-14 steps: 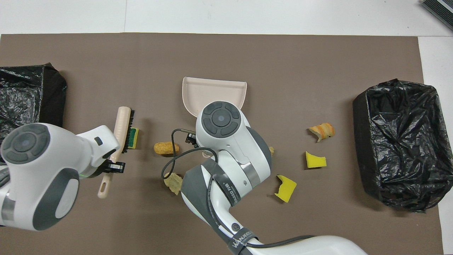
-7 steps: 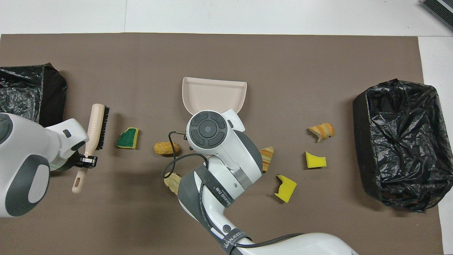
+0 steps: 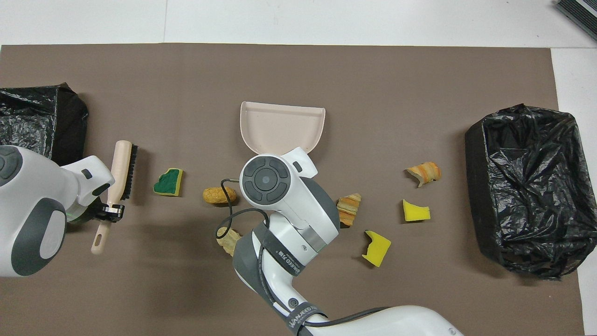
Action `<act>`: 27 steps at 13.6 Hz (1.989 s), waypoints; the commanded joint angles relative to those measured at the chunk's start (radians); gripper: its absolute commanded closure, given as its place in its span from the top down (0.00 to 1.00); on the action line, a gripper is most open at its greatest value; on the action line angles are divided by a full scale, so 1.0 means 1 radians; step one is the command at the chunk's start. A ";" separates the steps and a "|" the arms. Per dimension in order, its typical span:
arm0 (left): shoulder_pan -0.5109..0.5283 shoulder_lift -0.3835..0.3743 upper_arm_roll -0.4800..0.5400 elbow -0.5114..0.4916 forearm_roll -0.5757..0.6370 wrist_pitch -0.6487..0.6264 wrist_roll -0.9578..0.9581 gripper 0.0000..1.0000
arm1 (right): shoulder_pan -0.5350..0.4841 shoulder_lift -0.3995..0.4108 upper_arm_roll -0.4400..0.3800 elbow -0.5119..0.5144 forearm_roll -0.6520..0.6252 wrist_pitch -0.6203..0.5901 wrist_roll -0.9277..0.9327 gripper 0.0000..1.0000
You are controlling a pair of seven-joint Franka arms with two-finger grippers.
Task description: Sweep and dump trash in bin
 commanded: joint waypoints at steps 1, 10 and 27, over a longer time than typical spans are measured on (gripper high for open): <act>0.000 -0.006 -0.014 -0.011 0.020 0.003 -0.024 0.00 | 0.008 -0.004 -0.002 -0.006 -0.052 0.000 -0.019 0.42; -0.004 -0.012 -0.015 -0.017 0.020 -0.007 -0.022 0.00 | -0.051 -0.096 -0.003 0.003 -0.090 -0.074 -0.298 0.00; -0.147 -0.035 -0.018 -0.085 -0.017 0.019 -0.131 0.00 | -0.312 -0.267 -0.003 -0.176 -0.098 -0.214 -1.882 0.00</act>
